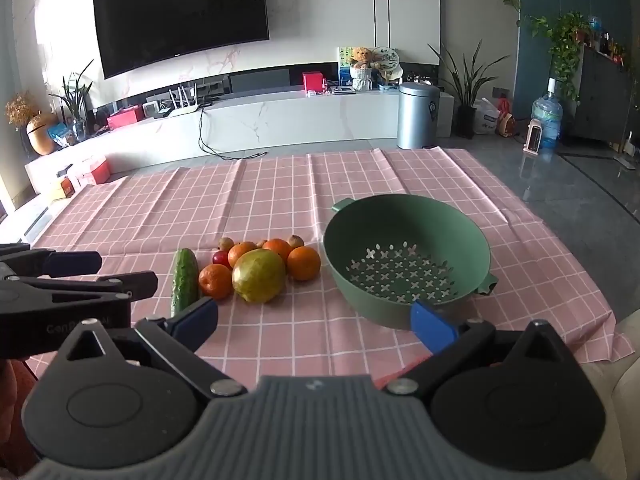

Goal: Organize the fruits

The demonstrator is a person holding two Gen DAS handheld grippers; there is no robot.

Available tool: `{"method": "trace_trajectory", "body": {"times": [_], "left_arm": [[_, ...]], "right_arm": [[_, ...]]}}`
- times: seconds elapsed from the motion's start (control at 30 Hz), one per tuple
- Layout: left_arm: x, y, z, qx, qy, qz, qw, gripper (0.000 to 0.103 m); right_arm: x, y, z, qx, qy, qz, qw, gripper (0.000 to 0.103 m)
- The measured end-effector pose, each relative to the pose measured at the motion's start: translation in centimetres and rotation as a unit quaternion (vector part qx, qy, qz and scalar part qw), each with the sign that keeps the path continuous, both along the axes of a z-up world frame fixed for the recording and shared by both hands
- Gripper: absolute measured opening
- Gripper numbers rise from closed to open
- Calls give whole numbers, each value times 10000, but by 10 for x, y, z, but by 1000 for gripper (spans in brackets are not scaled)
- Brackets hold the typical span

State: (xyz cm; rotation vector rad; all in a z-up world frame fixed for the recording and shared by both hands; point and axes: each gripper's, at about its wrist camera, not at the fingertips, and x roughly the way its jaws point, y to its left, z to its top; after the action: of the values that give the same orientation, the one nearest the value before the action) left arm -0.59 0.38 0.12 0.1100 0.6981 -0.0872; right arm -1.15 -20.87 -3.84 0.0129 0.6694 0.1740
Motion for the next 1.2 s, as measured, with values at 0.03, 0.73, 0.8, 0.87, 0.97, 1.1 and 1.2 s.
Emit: {"method": "trace_trajectory", "body": {"times": [0.03, 0.73, 0.8, 0.87, 0.97, 1.1, 1.2], "left_arm": [[0, 1, 0, -18, 7, 7, 10000, 75], [-5, 12, 9, -378, 42, 8, 9993, 75], [-5, 12, 9, -376, 48, 4, 9993, 75], [-5, 12, 10, -378, 49, 2, 9993, 75], [-5, 12, 9, -371, 52, 15, 9993, 75], [-5, 11, 8, -354, 85, 36, 9993, 75], [-4, 10, 8, -330, 111, 50, 9994, 75]], "right_arm": [[0, 0, 0, -10, 2, -8, 10000, 99], [-3, 11, -1, -234, 12, -24, 9997, 99], [-3, 12, 0, -245, 1, -23, 9997, 99], [-3, 12, 0, -249, 4, -23, 9997, 99], [-4, 12, 0, -248, 17, -21, 9997, 99], [-4, 13, 0, -245, 21, -25, 9997, 99], [-3, 12, -1, -236, 34, -27, 9997, 99]]}}
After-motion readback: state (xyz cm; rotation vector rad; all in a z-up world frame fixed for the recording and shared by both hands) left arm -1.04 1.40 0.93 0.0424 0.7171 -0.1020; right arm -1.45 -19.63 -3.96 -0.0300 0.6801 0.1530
